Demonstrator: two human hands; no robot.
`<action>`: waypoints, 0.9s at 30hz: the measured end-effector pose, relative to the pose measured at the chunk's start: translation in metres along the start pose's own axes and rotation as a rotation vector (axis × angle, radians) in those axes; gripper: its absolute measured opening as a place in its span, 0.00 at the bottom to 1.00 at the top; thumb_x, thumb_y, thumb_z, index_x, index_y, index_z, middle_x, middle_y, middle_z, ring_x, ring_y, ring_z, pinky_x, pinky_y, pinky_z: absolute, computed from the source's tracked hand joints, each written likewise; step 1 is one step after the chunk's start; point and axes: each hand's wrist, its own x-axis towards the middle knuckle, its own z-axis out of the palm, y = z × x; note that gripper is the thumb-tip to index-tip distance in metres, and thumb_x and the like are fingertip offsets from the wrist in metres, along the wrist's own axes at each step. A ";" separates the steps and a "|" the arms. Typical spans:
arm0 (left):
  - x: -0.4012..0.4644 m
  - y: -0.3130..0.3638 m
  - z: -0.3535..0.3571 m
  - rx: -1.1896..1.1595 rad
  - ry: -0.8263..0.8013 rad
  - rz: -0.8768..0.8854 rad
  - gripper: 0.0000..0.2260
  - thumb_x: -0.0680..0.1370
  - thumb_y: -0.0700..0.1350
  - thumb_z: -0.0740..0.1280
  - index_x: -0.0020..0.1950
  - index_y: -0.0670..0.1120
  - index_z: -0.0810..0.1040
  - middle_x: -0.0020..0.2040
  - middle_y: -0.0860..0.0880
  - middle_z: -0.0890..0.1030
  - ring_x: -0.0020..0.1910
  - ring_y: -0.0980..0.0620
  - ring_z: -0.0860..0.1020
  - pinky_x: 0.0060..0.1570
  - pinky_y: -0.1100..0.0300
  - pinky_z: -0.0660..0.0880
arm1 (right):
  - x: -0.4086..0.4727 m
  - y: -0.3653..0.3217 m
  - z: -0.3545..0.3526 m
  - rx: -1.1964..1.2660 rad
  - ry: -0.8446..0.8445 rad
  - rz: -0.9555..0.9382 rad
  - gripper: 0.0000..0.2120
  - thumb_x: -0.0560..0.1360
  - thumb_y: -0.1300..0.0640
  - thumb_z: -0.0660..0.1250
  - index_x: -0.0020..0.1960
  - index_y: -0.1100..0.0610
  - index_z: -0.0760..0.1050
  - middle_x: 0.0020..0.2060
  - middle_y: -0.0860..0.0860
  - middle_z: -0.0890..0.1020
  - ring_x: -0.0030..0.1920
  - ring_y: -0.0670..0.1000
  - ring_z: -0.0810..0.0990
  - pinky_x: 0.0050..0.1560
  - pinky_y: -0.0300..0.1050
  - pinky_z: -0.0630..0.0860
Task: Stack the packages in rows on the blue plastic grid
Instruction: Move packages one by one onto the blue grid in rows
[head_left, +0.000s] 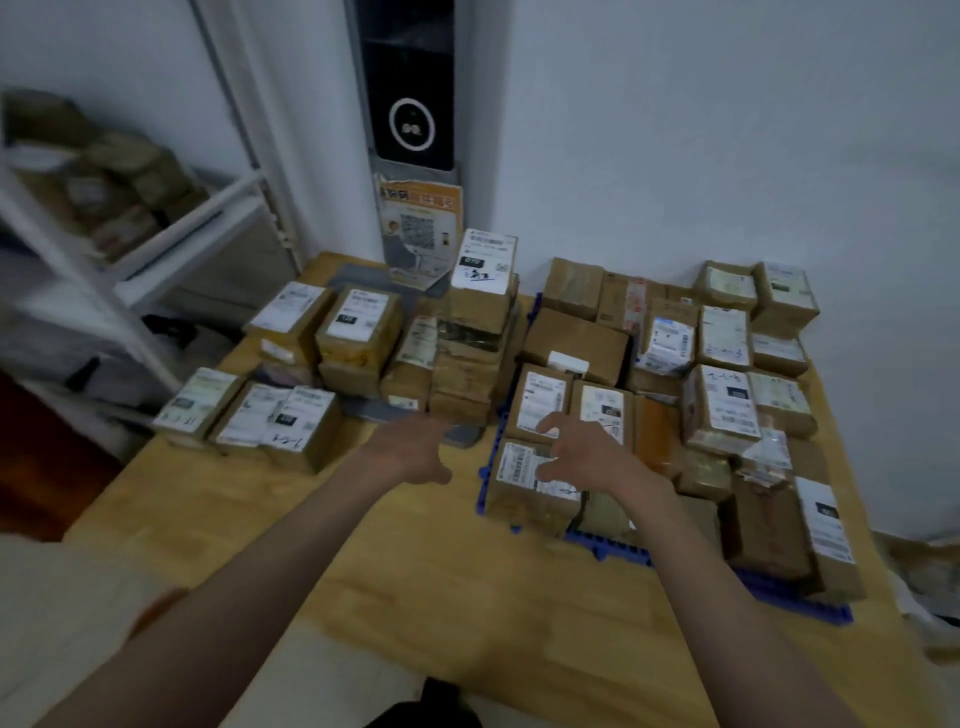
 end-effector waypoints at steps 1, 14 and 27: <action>-0.007 -0.005 0.003 0.001 0.012 -0.025 0.35 0.76 0.56 0.69 0.78 0.52 0.57 0.75 0.51 0.64 0.66 0.49 0.72 0.55 0.56 0.75 | 0.000 -0.004 0.007 0.012 -0.009 -0.025 0.28 0.73 0.52 0.72 0.70 0.49 0.66 0.59 0.52 0.75 0.49 0.52 0.77 0.49 0.51 0.79; -0.067 -0.077 0.032 -0.105 0.107 -0.233 0.36 0.75 0.59 0.69 0.78 0.51 0.59 0.74 0.50 0.66 0.68 0.49 0.70 0.60 0.53 0.73 | 0.012 -0.063 0.062 -0.001 -0.085 -0.158 0.29 0.73 0.49 0.72 0.72 0.48 0.66 0.64 0.51 0.75 0.60 0.52 0.76 0.59 0.48 0.75; -0.053 -0.178 0.051 -0.206 0.090 -0.360 0.32 0.72 0.60 0.71 0.73 0.54 0.65 0.69 0.49 0.71 0.65 0.47 0.72 0.58 0.51 0.74 | 0.079 -0.131 0.119 -0.071 -0.156 -0.170 0.27 0.73 0.44 0.69 0.69 0.48 0.67 0.60 0.51 0.79 0.59 0.53 0.76 0.54 0.48 0.75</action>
